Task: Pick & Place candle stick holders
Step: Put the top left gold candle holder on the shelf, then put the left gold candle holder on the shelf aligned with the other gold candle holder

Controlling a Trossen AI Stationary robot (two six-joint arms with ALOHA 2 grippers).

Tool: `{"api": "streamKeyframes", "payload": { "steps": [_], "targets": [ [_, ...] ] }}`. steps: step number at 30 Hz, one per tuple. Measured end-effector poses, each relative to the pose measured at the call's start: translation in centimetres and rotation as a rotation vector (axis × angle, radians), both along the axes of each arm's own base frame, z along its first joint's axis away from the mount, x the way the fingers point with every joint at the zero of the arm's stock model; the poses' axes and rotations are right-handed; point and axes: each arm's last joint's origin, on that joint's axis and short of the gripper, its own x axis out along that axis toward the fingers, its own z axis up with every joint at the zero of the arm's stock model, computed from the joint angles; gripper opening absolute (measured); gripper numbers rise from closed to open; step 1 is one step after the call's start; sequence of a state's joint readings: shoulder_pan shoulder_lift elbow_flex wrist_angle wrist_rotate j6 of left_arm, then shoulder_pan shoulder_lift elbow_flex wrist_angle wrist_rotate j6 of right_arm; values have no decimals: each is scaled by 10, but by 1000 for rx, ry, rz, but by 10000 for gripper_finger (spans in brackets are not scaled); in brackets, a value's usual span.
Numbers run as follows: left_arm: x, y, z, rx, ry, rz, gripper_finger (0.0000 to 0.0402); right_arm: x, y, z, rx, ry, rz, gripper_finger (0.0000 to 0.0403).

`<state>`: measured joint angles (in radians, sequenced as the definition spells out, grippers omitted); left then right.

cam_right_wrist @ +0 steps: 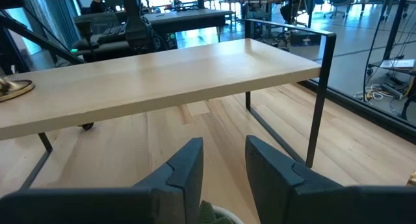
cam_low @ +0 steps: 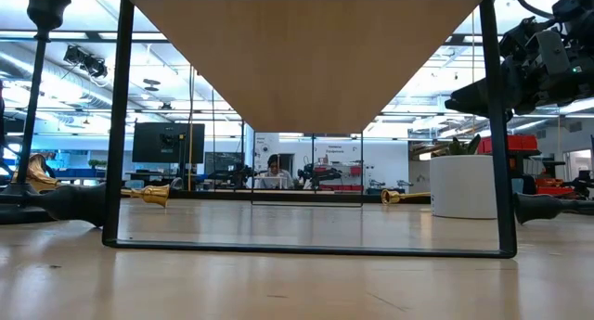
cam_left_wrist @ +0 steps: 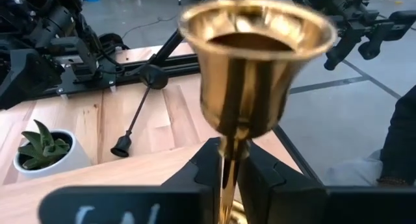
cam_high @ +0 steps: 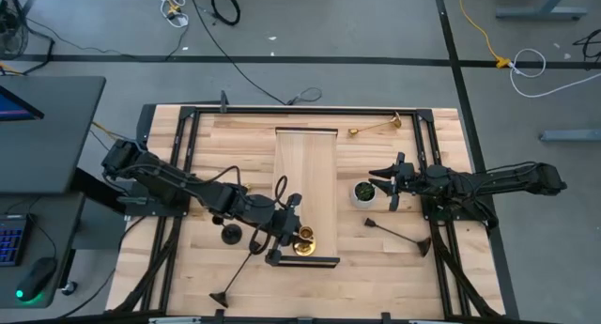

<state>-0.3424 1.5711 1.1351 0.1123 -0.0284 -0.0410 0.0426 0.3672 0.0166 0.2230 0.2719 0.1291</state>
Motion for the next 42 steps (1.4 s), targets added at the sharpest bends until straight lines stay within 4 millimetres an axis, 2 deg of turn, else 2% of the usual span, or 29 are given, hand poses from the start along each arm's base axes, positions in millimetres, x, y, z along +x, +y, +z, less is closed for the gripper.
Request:
{"api": "streamKeyframes", "payload": {
  "steps": [9,12,24,28,34,38,42],
  "targets": [
    [0,0,0,2,4,0,59,0,0,0,0,0,0,114],
    [-1,-1,-1,25,4,-10,74,0,0,0,0,0,0,114],
    [-9,1,3,97,26,-15,213,0,0,0,0,0,0,114],
    [-20,5,13,106,43,-10,230,0,0,0,0,0,0,114],
    [-43,17,22,190,135,98,227,0,0,0,0,0,0,114],
    [-65,31,25,295,232,265,223,0,0,0,0,0,0,114],
    [-91,50,27,391,340,513,223,0,0,0,0,0,0,114]
  ]
}}
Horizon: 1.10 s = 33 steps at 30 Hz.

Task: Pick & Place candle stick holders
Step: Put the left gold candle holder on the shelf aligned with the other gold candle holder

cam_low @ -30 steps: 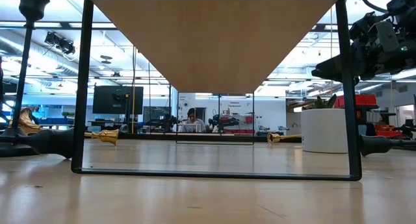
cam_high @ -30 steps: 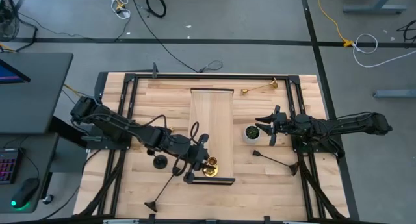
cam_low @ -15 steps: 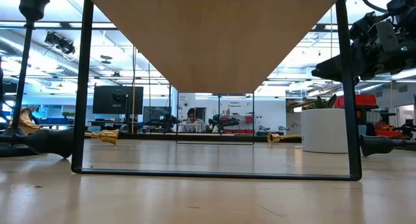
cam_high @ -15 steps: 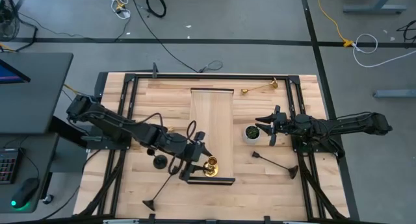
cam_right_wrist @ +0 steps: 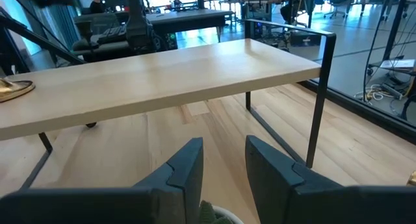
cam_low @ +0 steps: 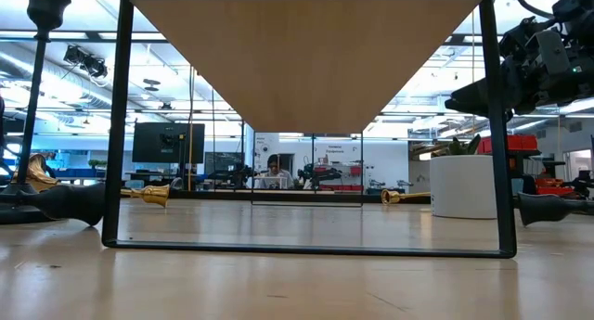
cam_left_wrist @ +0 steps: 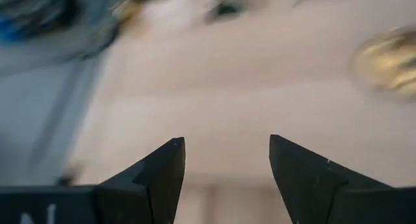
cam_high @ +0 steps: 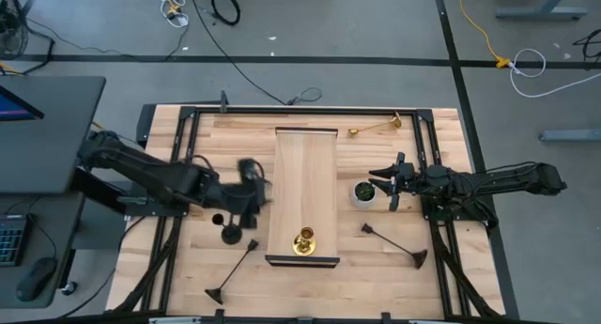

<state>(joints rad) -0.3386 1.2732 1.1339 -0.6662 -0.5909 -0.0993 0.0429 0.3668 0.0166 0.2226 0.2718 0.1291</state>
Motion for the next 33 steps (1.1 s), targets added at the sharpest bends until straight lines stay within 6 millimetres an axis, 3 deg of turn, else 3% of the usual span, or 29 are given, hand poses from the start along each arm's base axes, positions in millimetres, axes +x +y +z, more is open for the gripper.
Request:
{"api": "streamKeyframes", "payload": {
  "steps": [6,10,21,33],
  "targets": [
    [-36,40,-3,-87,147,345,222,0,0,0,0,0,0,114],
    [-52,63,-11,-169,349,456,222,0,0,0,0,0,0,114],
    [-63,93,-46,-458,605,451,222,0,0,0,0,0,-1,114],
    [-74,96,-112,-627,671,444,222,0,0,0,0,0,0,114]
  ]
}}
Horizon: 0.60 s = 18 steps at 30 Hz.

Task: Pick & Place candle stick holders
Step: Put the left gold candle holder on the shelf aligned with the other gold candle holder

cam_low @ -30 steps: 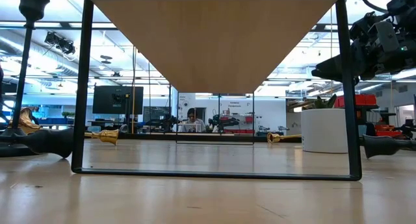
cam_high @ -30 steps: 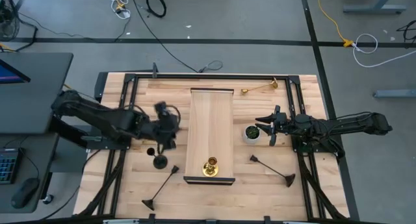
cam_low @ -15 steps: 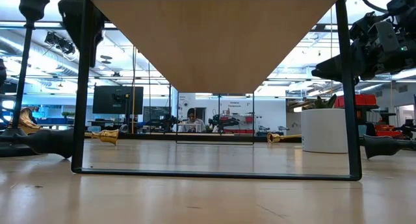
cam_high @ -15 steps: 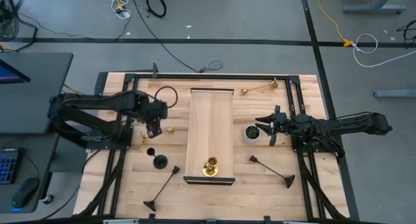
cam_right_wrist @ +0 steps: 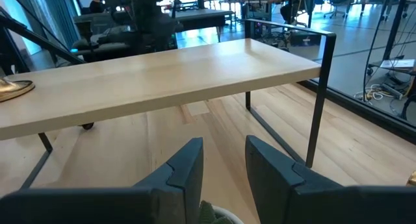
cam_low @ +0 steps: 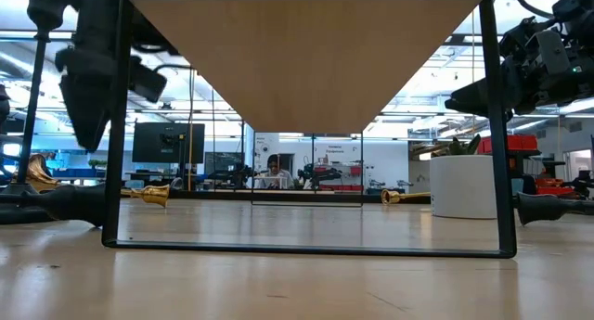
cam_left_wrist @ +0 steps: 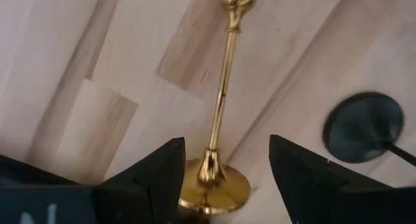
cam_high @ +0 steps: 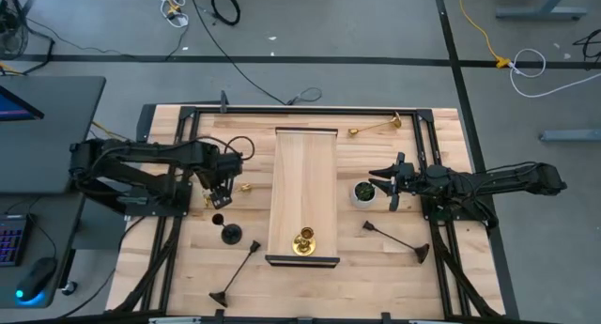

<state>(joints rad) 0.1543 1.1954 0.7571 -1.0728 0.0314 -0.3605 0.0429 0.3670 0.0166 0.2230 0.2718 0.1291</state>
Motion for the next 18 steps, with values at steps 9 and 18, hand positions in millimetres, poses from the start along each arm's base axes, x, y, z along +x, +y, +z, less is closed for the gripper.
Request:
{"api": "streamKeyframes", "payload": {
  "steps": [9,18],
  "targets": [
    [-7,-1,-23,-8,22,63,222,0,0,0,0,0,-1,114],
    [-10,-2,-40,-22,-9,72,222,0,0,0,0,0,0,114]
  ]
}}
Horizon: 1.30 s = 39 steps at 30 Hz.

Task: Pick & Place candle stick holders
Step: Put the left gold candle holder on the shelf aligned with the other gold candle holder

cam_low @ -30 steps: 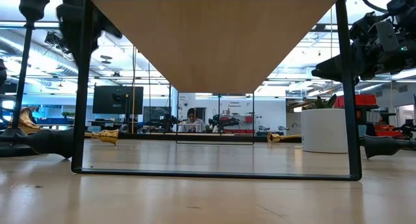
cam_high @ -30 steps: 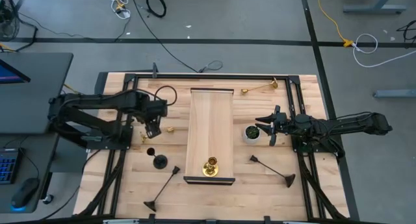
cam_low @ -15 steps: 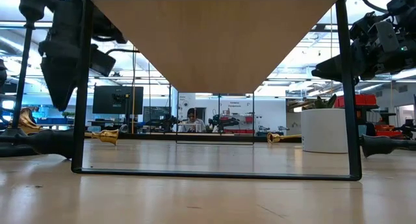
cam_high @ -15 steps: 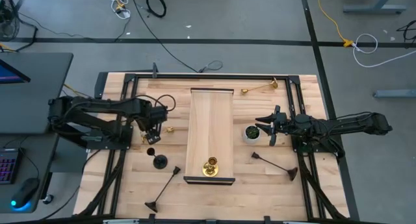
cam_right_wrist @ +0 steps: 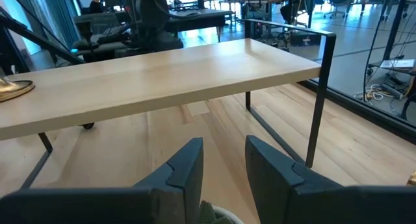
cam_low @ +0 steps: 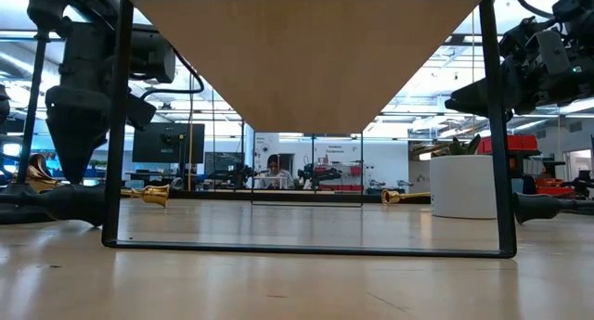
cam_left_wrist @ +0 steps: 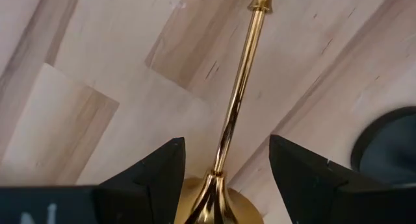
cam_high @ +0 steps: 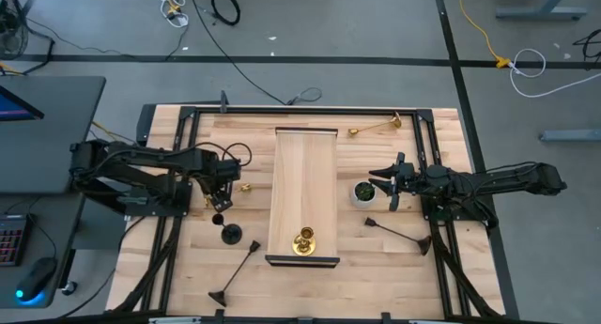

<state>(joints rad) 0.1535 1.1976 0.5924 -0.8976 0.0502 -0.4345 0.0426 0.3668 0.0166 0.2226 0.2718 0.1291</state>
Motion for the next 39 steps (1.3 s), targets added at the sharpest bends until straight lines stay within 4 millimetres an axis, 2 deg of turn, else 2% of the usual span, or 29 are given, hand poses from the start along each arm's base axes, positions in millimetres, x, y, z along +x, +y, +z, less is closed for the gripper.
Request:
{"api": "streamKeyframes", "payload": {
  "steps": [13,17,23,31,39],
  "targets": [
    [2,0,-1,6,-28,-1,222,0,0,0,0,0,0,114],
    [2,0,-11,11,-68,-2,222,0,0,0,0,0,0,114],
    [-5,0,-21,31,-39,2,222,0,0,0,0,0,0,114],
    [-5,0,-22,27,-51,6,222,0,0,0,0,0,0,114],
    [-4,0,-22,28,-55,2,183,0,0,0,0,0,0,114]
  ]
}}
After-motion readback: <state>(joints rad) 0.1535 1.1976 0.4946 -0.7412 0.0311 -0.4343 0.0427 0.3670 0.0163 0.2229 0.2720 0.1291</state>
